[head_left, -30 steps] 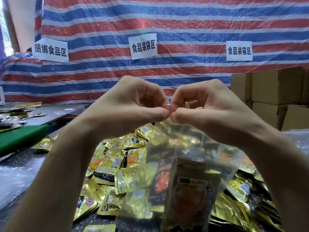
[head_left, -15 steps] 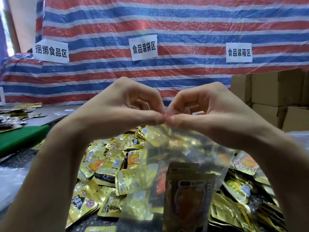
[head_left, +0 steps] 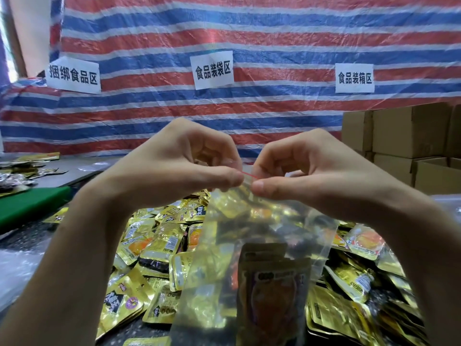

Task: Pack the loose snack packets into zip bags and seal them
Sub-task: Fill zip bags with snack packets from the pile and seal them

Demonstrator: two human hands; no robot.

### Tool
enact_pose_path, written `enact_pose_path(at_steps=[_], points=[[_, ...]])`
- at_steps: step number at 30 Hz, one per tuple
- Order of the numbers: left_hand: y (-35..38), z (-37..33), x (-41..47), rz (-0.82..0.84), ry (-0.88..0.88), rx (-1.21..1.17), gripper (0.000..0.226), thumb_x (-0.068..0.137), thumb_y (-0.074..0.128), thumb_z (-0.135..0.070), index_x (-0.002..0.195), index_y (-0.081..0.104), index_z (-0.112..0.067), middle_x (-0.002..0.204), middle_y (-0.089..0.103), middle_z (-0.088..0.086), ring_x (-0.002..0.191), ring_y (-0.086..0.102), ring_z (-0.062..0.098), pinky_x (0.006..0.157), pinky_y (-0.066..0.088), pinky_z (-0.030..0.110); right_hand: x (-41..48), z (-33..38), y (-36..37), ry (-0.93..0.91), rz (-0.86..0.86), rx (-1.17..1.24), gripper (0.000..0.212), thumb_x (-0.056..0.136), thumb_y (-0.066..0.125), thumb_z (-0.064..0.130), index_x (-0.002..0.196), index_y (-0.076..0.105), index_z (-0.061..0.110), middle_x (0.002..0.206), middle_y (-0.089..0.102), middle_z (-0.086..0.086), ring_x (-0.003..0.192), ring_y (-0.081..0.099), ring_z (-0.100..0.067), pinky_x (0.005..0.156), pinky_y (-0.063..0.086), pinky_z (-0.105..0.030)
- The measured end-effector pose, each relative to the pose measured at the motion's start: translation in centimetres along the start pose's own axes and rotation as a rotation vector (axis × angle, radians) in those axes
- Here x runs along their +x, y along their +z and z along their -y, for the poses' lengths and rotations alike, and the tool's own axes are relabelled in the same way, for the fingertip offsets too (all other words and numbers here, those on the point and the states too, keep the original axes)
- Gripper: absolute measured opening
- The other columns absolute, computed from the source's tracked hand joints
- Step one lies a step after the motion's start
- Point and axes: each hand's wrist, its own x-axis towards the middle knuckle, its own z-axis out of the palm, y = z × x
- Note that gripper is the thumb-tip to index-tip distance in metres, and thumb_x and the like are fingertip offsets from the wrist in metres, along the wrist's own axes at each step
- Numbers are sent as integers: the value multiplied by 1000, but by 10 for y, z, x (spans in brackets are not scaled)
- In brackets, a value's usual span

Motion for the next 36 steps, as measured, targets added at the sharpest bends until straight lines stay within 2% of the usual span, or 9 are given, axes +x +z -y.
enact_pose_path(at_steps=[2, 6, 13, 17, 19, 24, 27, 31, 36], points=[[2, 1, 1, -19, 0, 3, 17, 74, 77, -29, 75, 72, -12, 64, 60, 5, 61, 52, 18, 53, 37, 39, 0, -1, -1, 13, 20, 20, 9, 81, 75, 24, 80, 75, 15, 81, 70, -15, 69, 58, -18, 66, 47, -36], [4, 1, 1, -4, -17, -49, 19, 72, 79, -26, 75, 72, -9, 66, 63, 0, 63, 55, 12, 57, 41, 24, 0, -3, 0, -1, 15, 18, 7, 85, 75, 22, 82, 76, 16, 81, 71, -12, 71, 62, -21, 68, 52, -38], [-7, 3, -4, 82, -109, -34, 23, 78, 81, -36, 86, 78, -15, 80, 74, 11, 74, 67, 24, 71, 49, 44, -2, -4, -4, 15, 69, 9, 5, 82, 78, 22, 86, 79, 20, 86, 74, -11, 88, 67, -35, 78, 53, -51], [-10, 4, -5, 106, -138, -40, 20, 73, 79, -30, 89, 80, -17, 80, 76, 8, 74, 71, 16, 69, 55, 24, -2, -1, -3, 21, 125, -11, 10, 80, 80, 27, 89, 81, 23, 91, 70, -23, 88, 61, -44, 77, 50, -62], [-10, 4, -5, 106, -147, -46, 23, 70, 80, -27, 90, 80, -16, 80, 77, 6, 73, 72, 12, 67, 54, 17, -1, -1, -2, 21, 128, -14, 7, 79, 80, 27, 86, 81, 24, 89, 69, -22, 85, 60, -43, 74, 49, -59], [-10, 3, -5, 109, -162, -59, 29, 68, 81, -27, 93, 79, -13, 85, 78, 6, 77, 74, 14, 70, 55, 17, 0, -6, -3, 35, 125, -1, 2, 81, 80, 26, 80, 78, 25, 81, 75, -2, 81, 70, -25, 77, 58, -36], [-12, 1, -7, 93, -172, -40, 27, 72, 80, -33, 91, 79, -14, 81, 77, 6, 74, 72, 13, 67, 54, 17, 0, -7, -4, 40, 129, 16, 5, 80, 81, 22, 83, 79, 19, 81, 76, -2, 78, 73, -21, 77, 60, -32], [-14, -2, -9, 120, -190, -18, 26, 74, 77, -37, 89, 80, -16, 80, 77, 5, 73, 71, 12, 65, 54, 18, 0, -5, -4, 57, 146, 24, 6, 79, 81, 21, 84, 80, 17, 79, 77, 1, 71, 70, -10, 68, 53, -19], [-13, -4, -9, 131, -202, -25, 23, 69, 79, -33, 86, 80, -18, 79, 77, 5, 73, 72, 12, 66, 54, 17, -1, -3, -2, 58, 144, 5, 6, 78, 82, 22, 83, 80, 18, 77, 77, 4, 69, 69, -4, 65, 50, -15]])
